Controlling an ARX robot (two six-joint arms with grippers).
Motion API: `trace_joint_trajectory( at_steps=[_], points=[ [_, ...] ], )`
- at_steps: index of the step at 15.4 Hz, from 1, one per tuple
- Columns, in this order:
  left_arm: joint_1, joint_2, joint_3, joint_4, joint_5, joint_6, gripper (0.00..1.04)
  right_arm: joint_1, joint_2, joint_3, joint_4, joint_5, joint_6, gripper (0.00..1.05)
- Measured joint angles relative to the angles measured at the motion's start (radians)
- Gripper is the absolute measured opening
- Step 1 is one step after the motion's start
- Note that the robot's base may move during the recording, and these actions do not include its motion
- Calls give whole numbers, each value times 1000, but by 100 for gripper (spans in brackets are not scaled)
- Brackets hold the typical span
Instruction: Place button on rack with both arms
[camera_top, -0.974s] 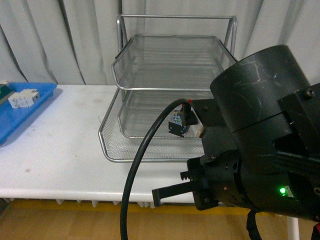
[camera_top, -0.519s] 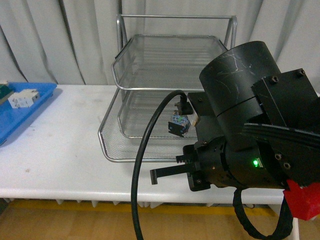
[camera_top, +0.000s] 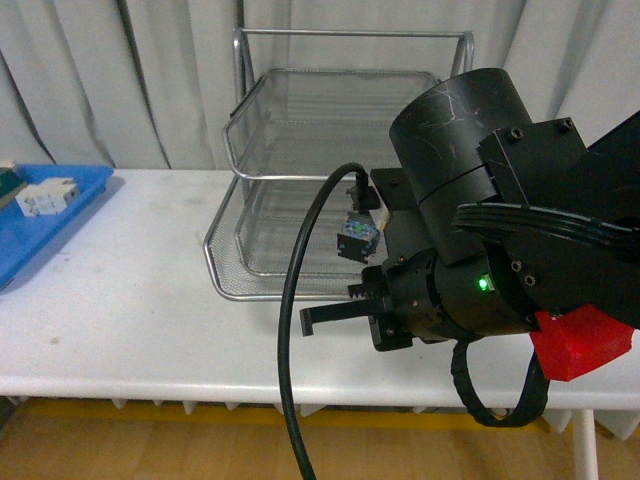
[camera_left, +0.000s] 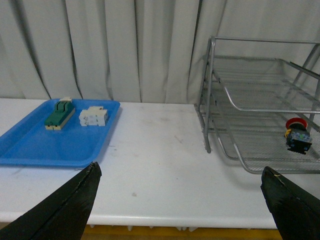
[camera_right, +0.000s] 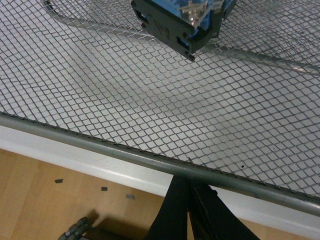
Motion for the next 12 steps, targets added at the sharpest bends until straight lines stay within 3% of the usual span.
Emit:
trace_joint_trajectory(
  at_steps=[12],
  points=[
    [0, 0, 0, 0, 0, 0, 98, -82, 137, 256, -77, 15, -96, 2]
  ],
)
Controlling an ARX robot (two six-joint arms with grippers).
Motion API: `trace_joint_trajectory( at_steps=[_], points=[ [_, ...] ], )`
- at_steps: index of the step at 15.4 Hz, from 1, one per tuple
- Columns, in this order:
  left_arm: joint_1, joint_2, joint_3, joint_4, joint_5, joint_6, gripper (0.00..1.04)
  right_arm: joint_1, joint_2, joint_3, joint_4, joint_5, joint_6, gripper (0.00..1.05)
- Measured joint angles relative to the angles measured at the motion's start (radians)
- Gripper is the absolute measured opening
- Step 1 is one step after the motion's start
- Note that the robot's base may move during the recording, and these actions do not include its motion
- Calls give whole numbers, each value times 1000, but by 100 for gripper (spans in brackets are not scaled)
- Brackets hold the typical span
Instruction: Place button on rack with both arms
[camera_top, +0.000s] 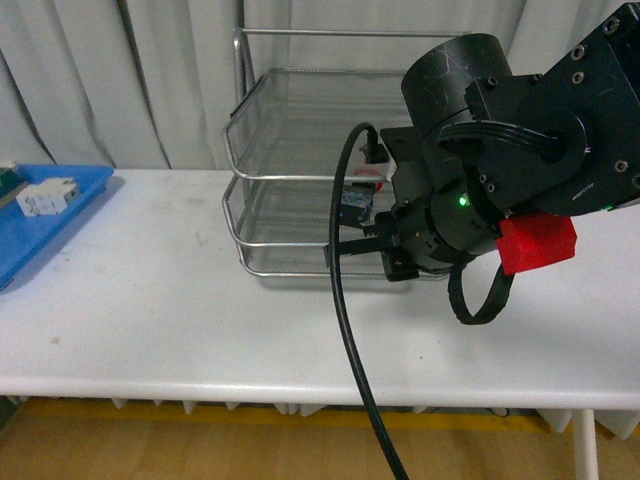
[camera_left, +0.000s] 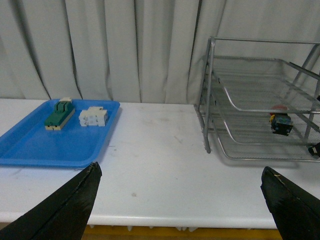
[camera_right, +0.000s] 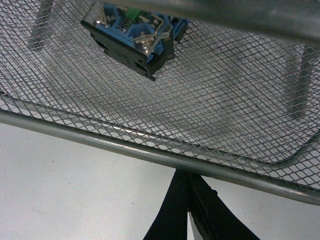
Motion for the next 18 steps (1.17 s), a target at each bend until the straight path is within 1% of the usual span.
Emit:
trace_joint_trajectory(
  at_steps=[7, 11, 18],
  points=[
    [0, 0, 0, 0, 0, 0, 98, -19, 39, 71, -17, 15, -32, 2],
    [0, 0, 0, 0, 0, 0, 98, -40, 77, 112, -26, 48, -54, 2],
    [0, 0, 0, 0, 0, 0, 98, -45, 84, 116, -6, 51, -57, 2]
  ],
)
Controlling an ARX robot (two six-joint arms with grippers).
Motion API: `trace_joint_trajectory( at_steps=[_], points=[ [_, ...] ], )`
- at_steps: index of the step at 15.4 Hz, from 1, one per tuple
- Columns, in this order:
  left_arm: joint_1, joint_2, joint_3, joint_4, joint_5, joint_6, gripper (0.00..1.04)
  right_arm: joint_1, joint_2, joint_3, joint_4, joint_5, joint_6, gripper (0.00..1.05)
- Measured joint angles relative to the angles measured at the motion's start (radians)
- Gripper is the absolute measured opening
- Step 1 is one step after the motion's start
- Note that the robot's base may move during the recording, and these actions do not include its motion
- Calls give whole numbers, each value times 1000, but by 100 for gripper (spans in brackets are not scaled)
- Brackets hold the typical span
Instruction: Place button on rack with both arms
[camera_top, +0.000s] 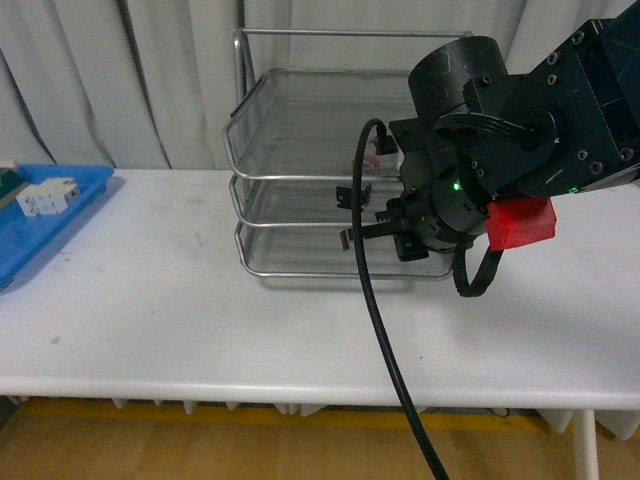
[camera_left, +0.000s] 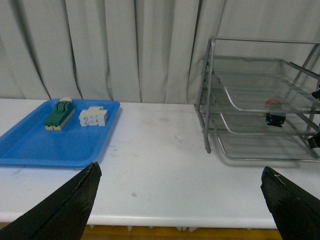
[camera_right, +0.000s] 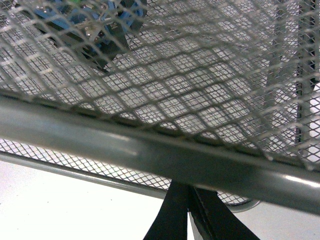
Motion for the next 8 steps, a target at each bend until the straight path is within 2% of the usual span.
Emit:
trace_joint_trajectory(
  at_steps=[4, 8],
  points=[
    [0, 0, 0, 0, 0, 0, 98, 8, -29, -85, 47, -33, 16, 2],
    [0, 0, 0, 0, 0, 0, 98, 15, -166, -265, 148, -136, 64, 2]
  ],
)
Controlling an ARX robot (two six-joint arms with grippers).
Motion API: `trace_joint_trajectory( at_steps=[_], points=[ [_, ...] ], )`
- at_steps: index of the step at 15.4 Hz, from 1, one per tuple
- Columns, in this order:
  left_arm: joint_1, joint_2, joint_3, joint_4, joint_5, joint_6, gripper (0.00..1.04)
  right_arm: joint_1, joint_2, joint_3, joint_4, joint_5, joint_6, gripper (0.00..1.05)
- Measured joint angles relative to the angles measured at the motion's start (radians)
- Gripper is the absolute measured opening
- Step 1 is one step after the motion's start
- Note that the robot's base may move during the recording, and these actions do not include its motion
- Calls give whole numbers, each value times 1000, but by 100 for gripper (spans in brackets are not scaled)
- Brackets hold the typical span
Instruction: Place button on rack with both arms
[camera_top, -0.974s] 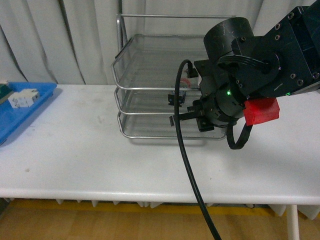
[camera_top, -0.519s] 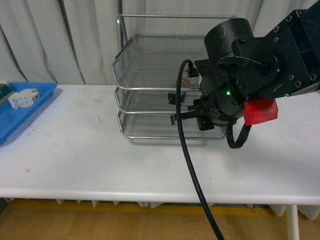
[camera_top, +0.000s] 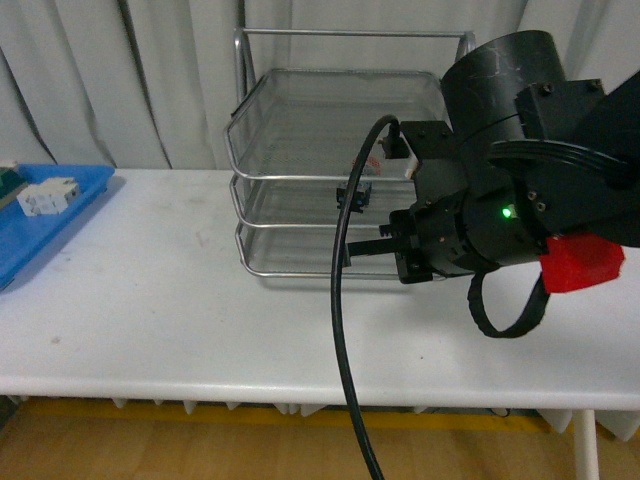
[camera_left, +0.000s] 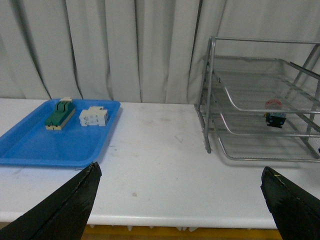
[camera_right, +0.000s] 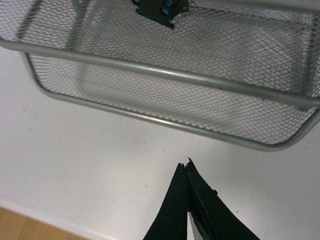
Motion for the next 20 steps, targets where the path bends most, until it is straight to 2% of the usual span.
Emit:
trace_joint_trajectory(
  at_steps=[4, 7, 8, 10, 11, 12, 14, 16, 20],
  points=[
    [0, 0, 0, 0, 0, 0, 98, -6, -282, -343, 221, -167, 144, 2],
    [0, 0, 0, 0, 0, 0, 98, -92, -598, -649, 369, -187, 212, 2],
    [0, 0, 0, 0, 0, 0, 98, -164, -718, -739, 397, -179, 200, 2],
    [0, 0, 0, 0, 0, 0, 98, -338, -884, -824, 393, -224, 150, 2],
    [0, 0, 0, 0, 0, 0, 98, -420, -919, -851, 466, -231, 102, 2],
    [0, 0, 0, 0, 0, 0, 98, -474, -935, -903, 616, -157, 35, 2],
    [0, 0, 0, 0, 0, 0, 98, -576, -1088, -1004, 602, -199, -67, 2],
    [0, 0, 0, 0, 0, 0, 98, -598, -1073, -1058, 753, -226, -91, 2],
    [0, 0, 0, 0, 0, 0, 98, -515, -1252, -1136, 592, -150, -105, 2]
  ],
)
